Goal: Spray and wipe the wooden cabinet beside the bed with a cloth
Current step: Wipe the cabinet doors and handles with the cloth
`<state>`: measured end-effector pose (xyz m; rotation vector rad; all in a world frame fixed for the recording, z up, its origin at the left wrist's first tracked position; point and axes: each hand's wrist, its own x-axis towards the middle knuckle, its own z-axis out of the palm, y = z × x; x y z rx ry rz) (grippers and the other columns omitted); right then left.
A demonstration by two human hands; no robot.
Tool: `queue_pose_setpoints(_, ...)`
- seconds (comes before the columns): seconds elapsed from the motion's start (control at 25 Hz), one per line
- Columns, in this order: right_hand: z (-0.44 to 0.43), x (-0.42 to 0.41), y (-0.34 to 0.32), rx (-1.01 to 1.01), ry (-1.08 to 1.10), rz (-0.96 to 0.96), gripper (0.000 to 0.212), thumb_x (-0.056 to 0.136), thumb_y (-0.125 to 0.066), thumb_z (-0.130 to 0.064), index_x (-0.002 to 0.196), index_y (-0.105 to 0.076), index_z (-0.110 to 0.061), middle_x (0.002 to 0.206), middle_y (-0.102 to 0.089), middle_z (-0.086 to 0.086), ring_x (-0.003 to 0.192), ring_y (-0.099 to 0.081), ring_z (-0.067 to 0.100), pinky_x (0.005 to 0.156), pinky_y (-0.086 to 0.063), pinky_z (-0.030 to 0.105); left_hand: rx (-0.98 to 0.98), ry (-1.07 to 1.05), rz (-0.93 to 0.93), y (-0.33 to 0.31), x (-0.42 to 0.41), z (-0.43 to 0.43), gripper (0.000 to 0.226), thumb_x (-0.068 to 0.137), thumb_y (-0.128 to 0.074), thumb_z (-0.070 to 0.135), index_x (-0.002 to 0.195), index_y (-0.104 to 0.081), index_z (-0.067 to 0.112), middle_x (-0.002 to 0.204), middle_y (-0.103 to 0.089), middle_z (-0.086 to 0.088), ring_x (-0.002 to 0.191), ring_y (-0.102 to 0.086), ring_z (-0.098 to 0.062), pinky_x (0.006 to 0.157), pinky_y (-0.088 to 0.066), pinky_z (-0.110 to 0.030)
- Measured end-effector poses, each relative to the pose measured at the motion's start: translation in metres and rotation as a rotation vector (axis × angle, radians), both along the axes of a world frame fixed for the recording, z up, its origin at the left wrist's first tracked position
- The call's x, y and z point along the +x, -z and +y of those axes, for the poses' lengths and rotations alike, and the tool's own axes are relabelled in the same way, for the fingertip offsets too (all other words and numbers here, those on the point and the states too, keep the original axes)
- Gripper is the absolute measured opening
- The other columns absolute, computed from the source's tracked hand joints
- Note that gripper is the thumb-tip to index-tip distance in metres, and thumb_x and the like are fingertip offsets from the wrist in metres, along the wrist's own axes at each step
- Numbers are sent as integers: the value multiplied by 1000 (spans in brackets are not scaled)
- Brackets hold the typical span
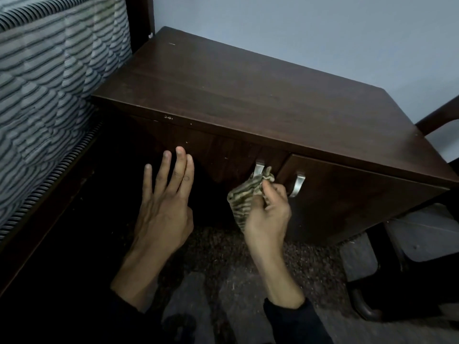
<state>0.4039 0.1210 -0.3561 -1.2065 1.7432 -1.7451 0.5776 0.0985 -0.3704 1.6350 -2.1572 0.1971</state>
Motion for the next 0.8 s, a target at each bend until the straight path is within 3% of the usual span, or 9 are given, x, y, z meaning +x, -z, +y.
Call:
queue_pose_setpoints(0.08,-6,0,-3,15,-64,-387,44,95,-52,14,100,-78,-22,102,-65,-3,97,-64,13,90,-52,28,-9,6,-21,-1,3,-2,105,66,-58,10,159,-10,9,169,-1,-7,155,-3,-29,123,-3,-54)
queue_pose_setpoints(0.12,-5,-1,-2,16,-89,-435,47,96,-52,14,107,-75,-24,109,-66,0,105,-64,16,99,-51,32,-12,12,-27,-1,4,-2,105,66,-58,11,159,-10,9,169,-2,-7,155,-4,-30,123,-4,-55)
queue_pose_setpoints(0.24,5,-12,-2,58,-170,28,42,97,-51,13,121,-68,-17,104,-60,-7,98,-62,4,94,-49,23,1,11,-17,-1,3,-2,105,68,-59,10,160,-8,9,169,0,-7,156,-1,-29,123,-6,-56)
queue_pose_setpoints(0.32,7,-24,-11,145,-164,472,32,95,-49,9,112,-70,-7,98,-55,-5,82,-60,11,75,-52,31,26,9,0,-2,-1,1,104,69,-59,10,160,-7,9,169,2,-7,156,1,-29,123,-6,-56)
queue_pose_setpoints(0.4,8,-23,-22,255,-54,740,28,91,-48,5,106,-68,-6,106,-57,0,78,-62,23,66,-55,40,24,8,-3,-5,0,3,104,70,-59,9,160,-7,9,169,1,-8,156,0,-29,123,-6,-56)
queue_pose_setpoints(0.48,15,-16,-25,199,66,697,34,86,-48,3,109,-71,-5,110,-61,7,82,-64,24,72,-58,42,15,14,-24,-7,5,3,106,69,-62,8,160,-8,10,169,-2,-7,155,-2,-28,123,-6,-55)
queue_pose_setpoints(0.56,29,-14,-20,-47,167,619,42,82,-48,5,116,-72,-2,106,-61,11,83,-58,11,72,-55,26,21,22,-29,-8,7,3,108,68,-64,6,160,-8,12,169,-3,-6,156,-2,-27,123,-4,-54)
queue_pose_setpoints(0.64,31,-18,-18,-178,225,738,50,85,-45,6,128,-67,-7,108,-54,8,82,-52,10,64,-44,15,48,15,-25,-11,6,4,111,68,-66,6,160,-7,12,169,-2,-5,156,1,-26,124,-2,-53)
queue_pose_setpoints(0.8,0,-27,-13,-172,114,1119,53,85,-44,2,133,-67,-9,109,-49,7,82,-60,31,58,-55,34,75,34,-19,-13,8,6,111,68,-69,7,160,-6,11,169,1,-5,156,4,-25,123,-1,-53)
